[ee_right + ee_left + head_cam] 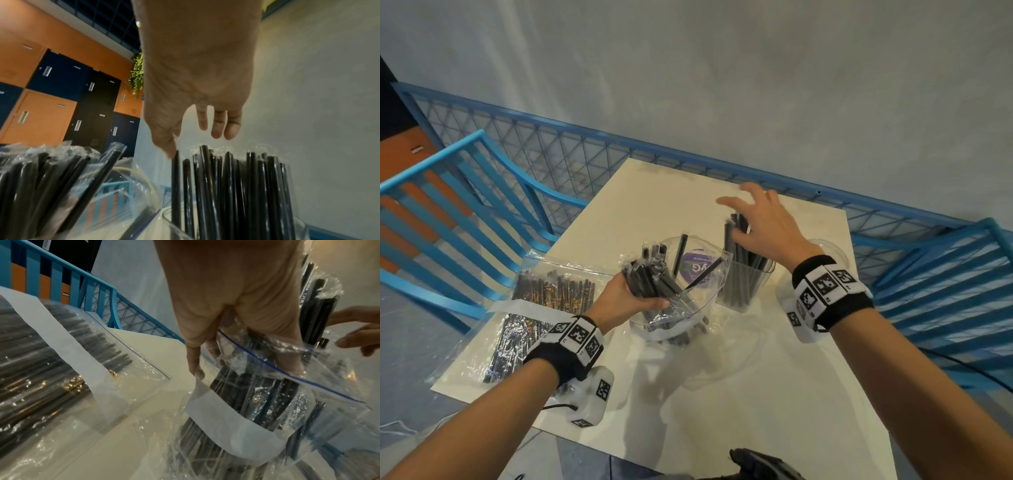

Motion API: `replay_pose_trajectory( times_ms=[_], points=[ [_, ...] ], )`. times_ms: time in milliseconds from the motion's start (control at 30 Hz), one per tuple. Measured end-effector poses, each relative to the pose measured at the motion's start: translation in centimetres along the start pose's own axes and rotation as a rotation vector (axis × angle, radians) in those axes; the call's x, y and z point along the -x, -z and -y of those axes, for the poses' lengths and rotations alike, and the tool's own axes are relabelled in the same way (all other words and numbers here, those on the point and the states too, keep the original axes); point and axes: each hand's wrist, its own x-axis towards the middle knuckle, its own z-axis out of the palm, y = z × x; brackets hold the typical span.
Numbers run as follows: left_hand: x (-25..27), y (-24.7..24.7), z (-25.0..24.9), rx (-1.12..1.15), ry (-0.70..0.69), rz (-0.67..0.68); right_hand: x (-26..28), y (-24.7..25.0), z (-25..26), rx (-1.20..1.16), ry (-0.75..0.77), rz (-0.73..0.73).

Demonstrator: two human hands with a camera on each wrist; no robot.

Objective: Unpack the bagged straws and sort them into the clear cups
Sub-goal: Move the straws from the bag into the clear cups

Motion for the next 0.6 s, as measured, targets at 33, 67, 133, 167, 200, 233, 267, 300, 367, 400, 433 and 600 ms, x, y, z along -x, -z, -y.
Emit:
replay_pose_trajectory(
  times_ms=[33, 67, 133, 167, 200, 233, 267, 300, 367, 400, 433, 600],
  points=[
    [0.0, 0.0, 0.1, 0.005, 0.000, -0.001, -0.2, -0.4, 0.1, 0.006, 0.007, 0.075],
    [0.0, 0.1, 0.1, 0.007, 0.001, -0.001, -0.4, -0.8, 0.1, -0.018, -0.005, 0.127],
    [0.1, 0.2, 0.1, 0.016, 0.001, 0.002, -0.7, -1.1, -0.2, -0.134, -0.045, 0.118],
    [0.2, 0.2, 0.1, 0.019, 0.000, 0.005, -0.8, -1.0, -0.5, -0.188, -0.072, 0.081],
    [0.2, 0.3, 0.0, 0.020, -0.001, 0.009, -1.0, -0.7, -0.8, -0.223, -0.104, 0.044],
    [0.3, 0.3, 0.0, 0.017, -0.010, 0.011, -1.0, -0.5, -1.0, -0.250, -0.139, 0.011],
    [0.4, 0.2, -0.2, 0.011, -0.015, 0.013, -1.1, -0.2, -1.3, -0.273, -0.177, -0.013],
    [0.4, 0.2, -0.3, 0.006, -0.021, 0.017, -1.2, -0.1, -1.5, -0.294, -0.214, -0.023],
    [0.4, 0.1, -0.4, 0.004, -0.020, 0.023, -1.2, -0.3, -1.8, -0.309, -0.270, -0.006],
    [0.4, 0.1, -0.5, 0.005, -0.017, 0.025, -1.2, -0.6, -1.9, -0.305, -0.288, 0.014],
    [0.4, 0.0, -0.6, 0.005, -0.017, 0.028, -1.1, -0.9, -2.0, -0.303, -0.301, 0.028],
    [0.4, 0.0, -0.6, -0.006, -0.006, 0.030, -0.9, 0.2, -1.7, -0.326, -0.335, 0.041]
  ],
)
